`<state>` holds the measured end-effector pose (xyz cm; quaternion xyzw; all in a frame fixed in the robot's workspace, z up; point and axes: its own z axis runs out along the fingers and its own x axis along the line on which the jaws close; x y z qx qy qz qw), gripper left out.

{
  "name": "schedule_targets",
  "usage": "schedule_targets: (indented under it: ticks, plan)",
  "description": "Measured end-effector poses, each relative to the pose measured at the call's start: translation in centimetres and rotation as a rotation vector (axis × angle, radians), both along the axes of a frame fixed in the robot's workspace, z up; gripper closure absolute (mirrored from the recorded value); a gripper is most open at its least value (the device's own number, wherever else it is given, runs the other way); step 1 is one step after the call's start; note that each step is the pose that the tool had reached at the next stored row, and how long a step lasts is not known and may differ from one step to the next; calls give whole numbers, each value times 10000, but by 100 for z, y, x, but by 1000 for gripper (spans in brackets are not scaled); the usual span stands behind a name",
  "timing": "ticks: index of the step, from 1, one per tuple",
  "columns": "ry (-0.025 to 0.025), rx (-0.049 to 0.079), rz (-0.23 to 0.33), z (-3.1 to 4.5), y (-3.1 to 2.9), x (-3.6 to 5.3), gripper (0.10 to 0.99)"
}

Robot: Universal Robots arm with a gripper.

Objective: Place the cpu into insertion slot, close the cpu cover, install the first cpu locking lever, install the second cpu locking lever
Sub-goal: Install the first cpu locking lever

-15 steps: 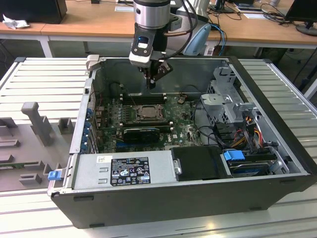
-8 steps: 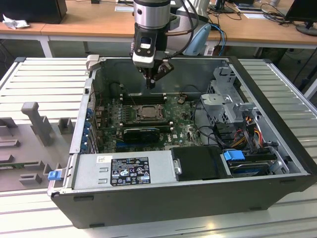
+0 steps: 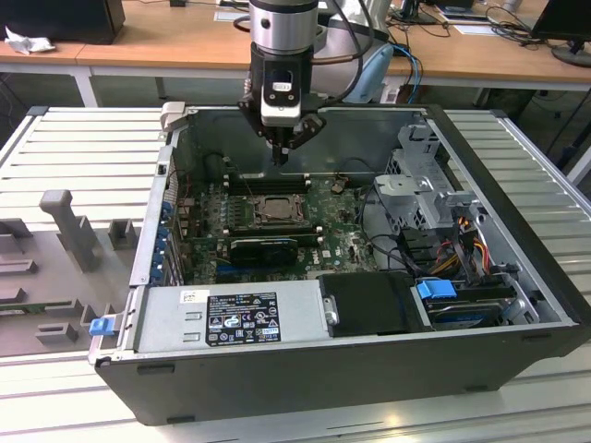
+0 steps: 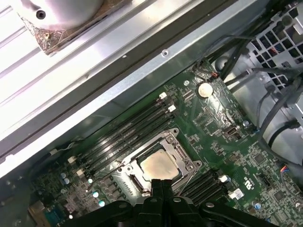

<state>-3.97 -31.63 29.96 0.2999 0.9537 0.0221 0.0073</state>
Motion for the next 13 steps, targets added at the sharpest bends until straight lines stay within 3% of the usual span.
schedule_targets:
  ticks: [13]
  plan:
    - [0,-3,1597,-1,0,0,980]
